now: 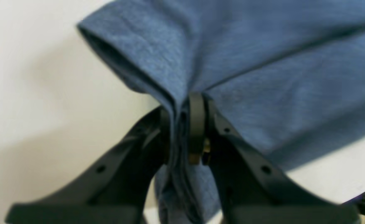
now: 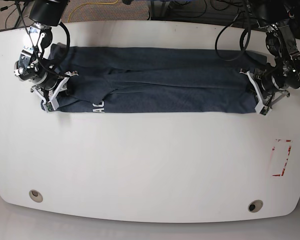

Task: Layout the t-shirt on the table in an organized manner, then fold the t-shirt properly
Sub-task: 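Fold the strip's end with the left gripper toward the right gripper, then open the left gripper on the fold and move the right gripper outward, then grasp the strip's other end with the right gripper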

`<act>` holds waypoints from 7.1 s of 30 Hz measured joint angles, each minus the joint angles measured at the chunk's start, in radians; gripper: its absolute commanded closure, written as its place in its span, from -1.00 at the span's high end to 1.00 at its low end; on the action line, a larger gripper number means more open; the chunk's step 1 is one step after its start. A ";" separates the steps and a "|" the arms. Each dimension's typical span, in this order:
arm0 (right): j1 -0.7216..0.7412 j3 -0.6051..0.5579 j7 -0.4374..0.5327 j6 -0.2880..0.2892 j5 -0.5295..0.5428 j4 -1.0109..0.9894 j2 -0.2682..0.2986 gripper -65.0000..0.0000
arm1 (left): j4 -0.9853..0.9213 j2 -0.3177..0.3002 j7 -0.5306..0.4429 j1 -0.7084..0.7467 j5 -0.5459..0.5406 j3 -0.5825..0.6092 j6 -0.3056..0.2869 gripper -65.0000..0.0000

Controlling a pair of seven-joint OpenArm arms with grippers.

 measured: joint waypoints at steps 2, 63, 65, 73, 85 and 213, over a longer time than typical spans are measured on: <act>0.000 0.000 0.000 0.000 0.000 0.004 0.000 -0.58 | 0.052 0.000 0.002 0.008 0.000 0.060 0.000 -0.87; -0.001 0.002 -0.018 -0.011 -0.029 0.037 -0.031 -0.58 | 0.079 0.368 0.038 -0.216 0.093 0.631 0.000 -0.12; -0.001 0.002 -0.018 -0.010 -0.029 0.037 -0.030 -0.58 | 0.079 0.340 0.038 -0.214 0.092 0.595 0.000 -0.13; 0.000 0.002 -0.018 -0.011 -0.030 0.037 -0.031 -0.58 | 0.035 0.230 0.050 -0.167 0.116 0.480 0.000 -0.20; -0.001 0.002 -0.018 -0.010 -0.026 0.037 -0.030 -0.58 | -0.037 0.222 0.050 -0.152 0.108 0.478 0.000 -0.25; 0.033 0.304 -0.440 -0.005 0.470 0.033 -0.219 0.56 | -0.316 0.050 -0.262 -0.127 0.087 0.334 -0.008 -0.87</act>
